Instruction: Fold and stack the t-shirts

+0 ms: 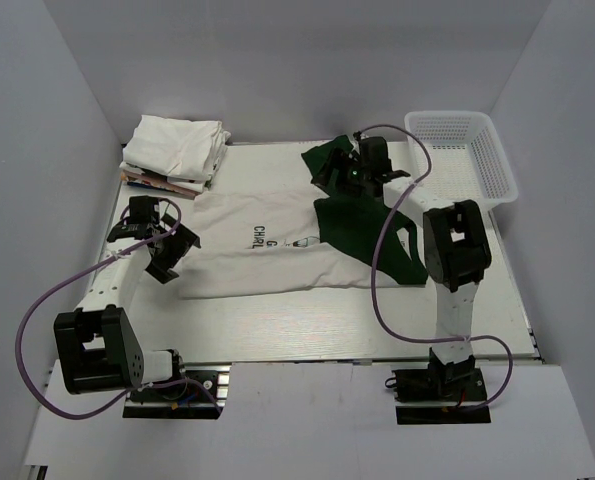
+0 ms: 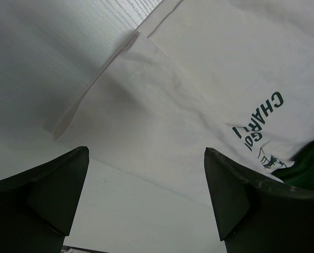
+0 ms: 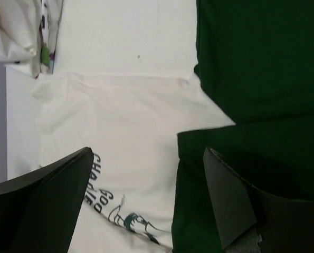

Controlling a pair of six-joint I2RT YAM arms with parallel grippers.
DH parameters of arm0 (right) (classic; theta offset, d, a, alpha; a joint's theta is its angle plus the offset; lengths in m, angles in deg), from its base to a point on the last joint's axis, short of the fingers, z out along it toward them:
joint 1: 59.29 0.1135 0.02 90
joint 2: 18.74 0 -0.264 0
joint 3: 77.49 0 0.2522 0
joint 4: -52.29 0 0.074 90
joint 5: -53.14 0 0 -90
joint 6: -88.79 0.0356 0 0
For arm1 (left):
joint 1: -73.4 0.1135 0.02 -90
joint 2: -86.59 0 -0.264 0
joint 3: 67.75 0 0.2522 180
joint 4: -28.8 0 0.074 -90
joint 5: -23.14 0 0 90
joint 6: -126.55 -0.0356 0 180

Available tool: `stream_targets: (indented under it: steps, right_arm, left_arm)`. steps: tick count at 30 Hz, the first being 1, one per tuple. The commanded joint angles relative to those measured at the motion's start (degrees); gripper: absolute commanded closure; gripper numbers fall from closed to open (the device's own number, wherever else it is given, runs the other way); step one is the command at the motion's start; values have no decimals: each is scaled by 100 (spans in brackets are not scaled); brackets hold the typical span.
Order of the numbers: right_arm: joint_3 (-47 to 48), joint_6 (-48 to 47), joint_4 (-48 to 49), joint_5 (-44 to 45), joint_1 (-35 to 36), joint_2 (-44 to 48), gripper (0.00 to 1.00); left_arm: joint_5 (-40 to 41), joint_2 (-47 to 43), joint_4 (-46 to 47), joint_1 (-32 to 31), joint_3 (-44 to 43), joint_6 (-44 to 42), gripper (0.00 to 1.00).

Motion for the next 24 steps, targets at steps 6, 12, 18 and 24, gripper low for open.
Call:
stream_targets:
  steps: [6, 12, 18, 24]
  right_arm:
    - [-733, -492, -768, 1554, -34, 1429, 10]
    - [-2573, -581, -741, 1933, -69, 2574, 10]
    - [-3390, -493, -847, 1695, -175, 2584, 10]
    - [-4557, -177, -802, 1493, -184, 3110, 10]
  left_arm:
    - [-205, -13, 407, -64, 132, -123, 0]
    - [-1101, 374, 1592, -117, 263, -185, 0]
    - [-1613, 1261, 2245, -231, 324, -185, 0]
    - [-1297, 1404, 1860, -346, 939, -185, 0]
